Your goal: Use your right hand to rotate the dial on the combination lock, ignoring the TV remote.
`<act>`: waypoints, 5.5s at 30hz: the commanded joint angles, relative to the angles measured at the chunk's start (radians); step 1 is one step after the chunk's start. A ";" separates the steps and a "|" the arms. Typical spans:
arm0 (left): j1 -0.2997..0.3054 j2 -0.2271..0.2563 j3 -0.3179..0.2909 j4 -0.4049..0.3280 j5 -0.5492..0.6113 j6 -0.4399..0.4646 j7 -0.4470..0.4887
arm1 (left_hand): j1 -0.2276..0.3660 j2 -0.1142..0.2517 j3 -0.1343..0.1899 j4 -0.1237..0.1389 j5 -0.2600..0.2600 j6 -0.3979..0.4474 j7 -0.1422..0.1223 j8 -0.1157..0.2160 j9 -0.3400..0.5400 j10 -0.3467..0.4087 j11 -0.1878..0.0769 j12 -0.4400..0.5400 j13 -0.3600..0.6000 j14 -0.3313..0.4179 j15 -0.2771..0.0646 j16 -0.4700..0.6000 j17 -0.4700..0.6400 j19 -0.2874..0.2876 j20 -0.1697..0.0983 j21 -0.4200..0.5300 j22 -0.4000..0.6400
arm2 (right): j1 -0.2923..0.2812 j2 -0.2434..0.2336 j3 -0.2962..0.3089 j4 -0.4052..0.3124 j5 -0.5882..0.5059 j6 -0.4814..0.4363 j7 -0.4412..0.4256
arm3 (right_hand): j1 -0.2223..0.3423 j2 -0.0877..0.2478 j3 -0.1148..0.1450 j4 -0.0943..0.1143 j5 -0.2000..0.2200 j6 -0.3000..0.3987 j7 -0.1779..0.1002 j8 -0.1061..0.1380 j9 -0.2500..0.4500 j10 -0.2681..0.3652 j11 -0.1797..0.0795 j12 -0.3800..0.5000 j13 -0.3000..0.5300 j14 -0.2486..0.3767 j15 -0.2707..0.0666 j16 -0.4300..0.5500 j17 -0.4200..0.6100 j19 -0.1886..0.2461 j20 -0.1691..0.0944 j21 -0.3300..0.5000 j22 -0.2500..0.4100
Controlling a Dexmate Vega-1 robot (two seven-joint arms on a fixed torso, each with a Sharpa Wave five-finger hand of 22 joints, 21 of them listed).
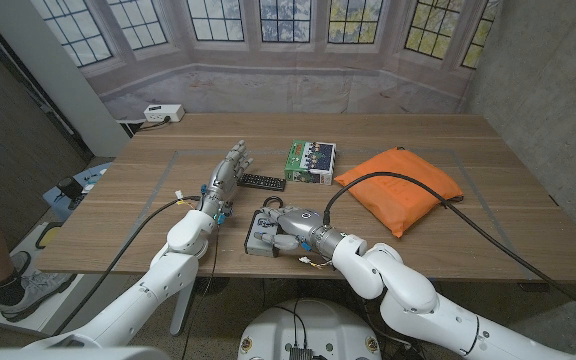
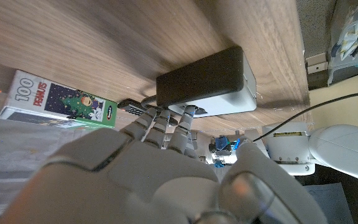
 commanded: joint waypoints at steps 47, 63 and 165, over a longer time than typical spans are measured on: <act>-0.009 -0.008 0.010 0.020 0.005 -0.004 -0.010 | 0.009 0.003 0.005 0.000 0.002 -0.009 0.003 0.003 0.006 -0.001 0.008 0.006 0.004 0.004 0.003 0.004 0.003 0.010 0.002 0.000 0.004 | -0.042 0.008 0.027 -0.055 -0.107 0.000 0.031 | 0.057 0.023 0.053 -0.045 0.011 0.014 -0.016 0.015 0.002 0.058 -0.036 0.006 0.006 0.014 -0.037 0.001 -0.002 0.010 -0.078 0.014 0.001; -0.030 -0.021 0.018 0.047 0.005 0.001 -0.016 | 0.009 0.003 0.005 0.001 0.002 -0.009 0.003 0.003 0.006 -0.002 0.008 0.006 0.004 0.004 0.003 0.004 0.003 0.009 0.002 0.000 0.004 | -0.030 0.011 0.043 -0.049 -0.086 0.017 0.025 | 0.061 0.021 0.060 -0.051 0.009 0.023 -0.020 0.016 0.002 0.066 -0.031 0.007 0.006 0.024 -0.043 0.004 -0.001 0.018 -0.079 0.015 0.001; -0.051 -0.043 0.024 0.112 0.003 -0.041 -0.045 | 0.015 0.004 0.007 -0.003 0.003 -0.008 0.002 0.003 0.006 0.005 0.009 0.008 0.005 0.012 0.002 0.006 0.003 0.012 0.004 0.000 0.004 | -0.050 0.019 0.010 0.010 -0.090 -0.017 -0.040 | 0.070 0.025 0.097 -0.069 0.001 0.059 -0.035 0.017 0.003 0.095 -0.021 0.007 0.009 0.058 -0.057 0.007 0.001 0.052 -0.085 0.014 0.001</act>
